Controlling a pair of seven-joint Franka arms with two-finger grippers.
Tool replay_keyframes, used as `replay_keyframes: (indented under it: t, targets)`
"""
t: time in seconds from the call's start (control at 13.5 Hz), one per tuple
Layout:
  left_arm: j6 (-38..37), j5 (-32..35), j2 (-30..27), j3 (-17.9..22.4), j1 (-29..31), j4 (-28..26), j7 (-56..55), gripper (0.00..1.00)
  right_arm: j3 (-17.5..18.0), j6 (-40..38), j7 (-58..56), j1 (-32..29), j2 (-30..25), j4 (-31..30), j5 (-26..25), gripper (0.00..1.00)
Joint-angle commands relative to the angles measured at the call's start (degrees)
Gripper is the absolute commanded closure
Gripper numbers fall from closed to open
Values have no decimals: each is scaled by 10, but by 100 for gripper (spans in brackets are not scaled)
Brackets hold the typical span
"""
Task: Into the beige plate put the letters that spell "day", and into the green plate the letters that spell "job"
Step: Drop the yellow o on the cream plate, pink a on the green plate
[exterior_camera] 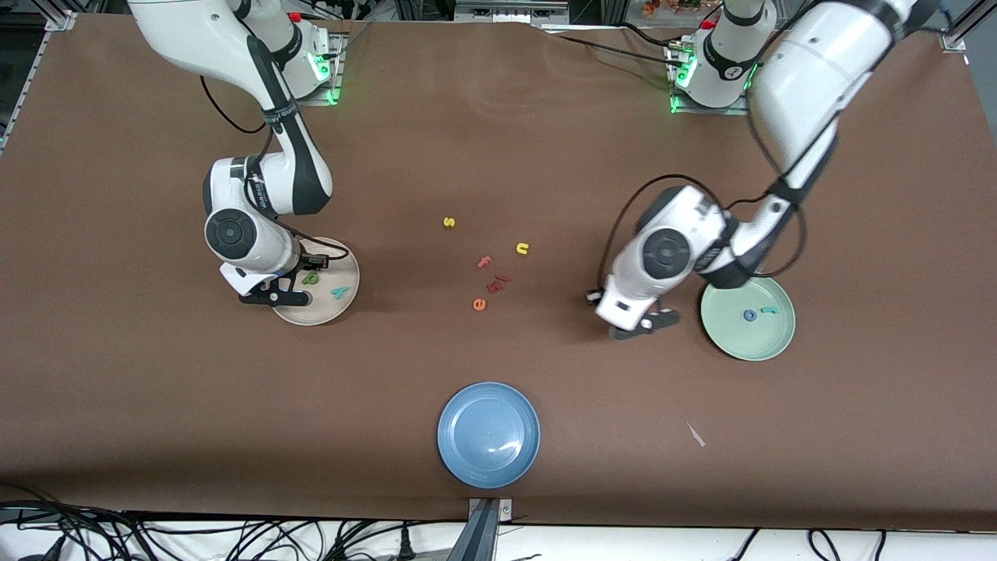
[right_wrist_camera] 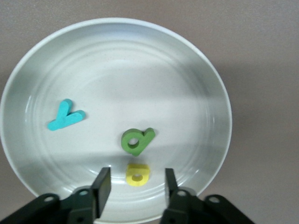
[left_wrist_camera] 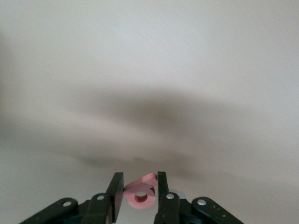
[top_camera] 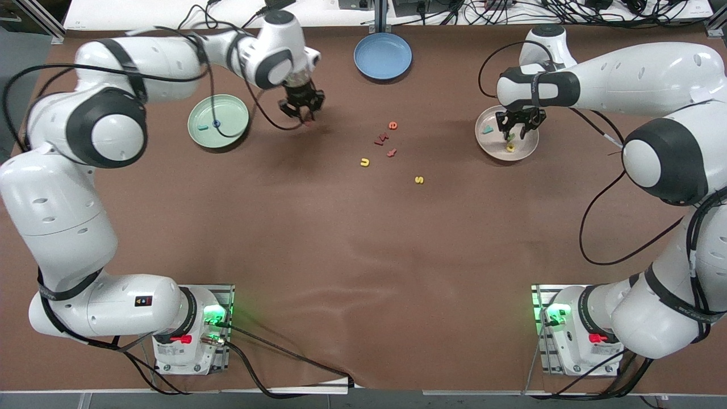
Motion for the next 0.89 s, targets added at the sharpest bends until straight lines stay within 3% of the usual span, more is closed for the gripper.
replay_keyframes:
  t: [0.0, 0.3, 0.52, 0.59, 0.67, 0.74, 0.81]
  targets:
    - [-49, 10, -28, -25, 101, -15, 100, 84, -1, -66, -2, 2, -27, 36, 8, 0]
    - [-57, 16, -15, -25, 200, -18, 242, 84, -19, -206, -21, 2, -31, 169, 3, 0]
    - [-36, 21, 15, -18, 229, -15, 292, 83, -37, -274, -75, -2, -25, 261, 4, 0]
    - [-25, 21, 17, -17, 230, -15, 294, 73, -50, -275, -74, -2, -27, 278, 8, 0]
    - [-23, 21, 21, -17, 230, -15, 294, 39, -63, -275, -74, -1, -29, 299, 9, 0]
    - [-23, 21, 20, -17, 230, -13, 294, 14, -68, -274, -78, -1, -31, 323, 10, 0]
    - [-24, 21, 16, -18, 230, -13, 294, 11, -65, -280, -79, -9, -50, 331, 9, 0]
